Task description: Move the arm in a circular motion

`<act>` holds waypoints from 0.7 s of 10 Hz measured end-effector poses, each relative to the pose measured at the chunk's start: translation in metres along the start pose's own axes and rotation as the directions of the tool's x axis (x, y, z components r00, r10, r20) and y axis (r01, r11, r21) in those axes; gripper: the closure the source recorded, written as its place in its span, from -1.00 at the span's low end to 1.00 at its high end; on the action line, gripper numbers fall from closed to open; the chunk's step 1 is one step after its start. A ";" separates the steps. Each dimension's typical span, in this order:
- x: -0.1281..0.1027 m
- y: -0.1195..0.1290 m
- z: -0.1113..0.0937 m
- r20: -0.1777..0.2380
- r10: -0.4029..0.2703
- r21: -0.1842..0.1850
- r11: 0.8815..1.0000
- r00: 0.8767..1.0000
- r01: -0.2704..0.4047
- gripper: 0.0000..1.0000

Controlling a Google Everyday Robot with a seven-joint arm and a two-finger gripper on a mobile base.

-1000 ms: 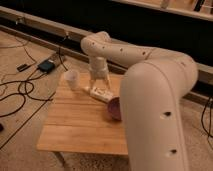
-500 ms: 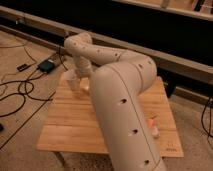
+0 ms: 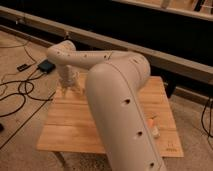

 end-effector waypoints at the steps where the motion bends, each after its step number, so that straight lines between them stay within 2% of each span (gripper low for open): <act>1: 0.018 0.006 0.001 0.001 -0.019 -0.003 1.000 1.000 0.019 -0.30; 4: 0.074 -0.001 0.001 0.026 -0.006 -0.002 1.000 1.000 0.006 -0.30; 6: 0.096 -0.031 -0.005 0.050 0.072 0.005 0.997 0.996 -0.073 -0.30; 7: 0.106 -0.052 -0.011 0.066 0.132 0.006 0.991 0.989 -0.133 -0.30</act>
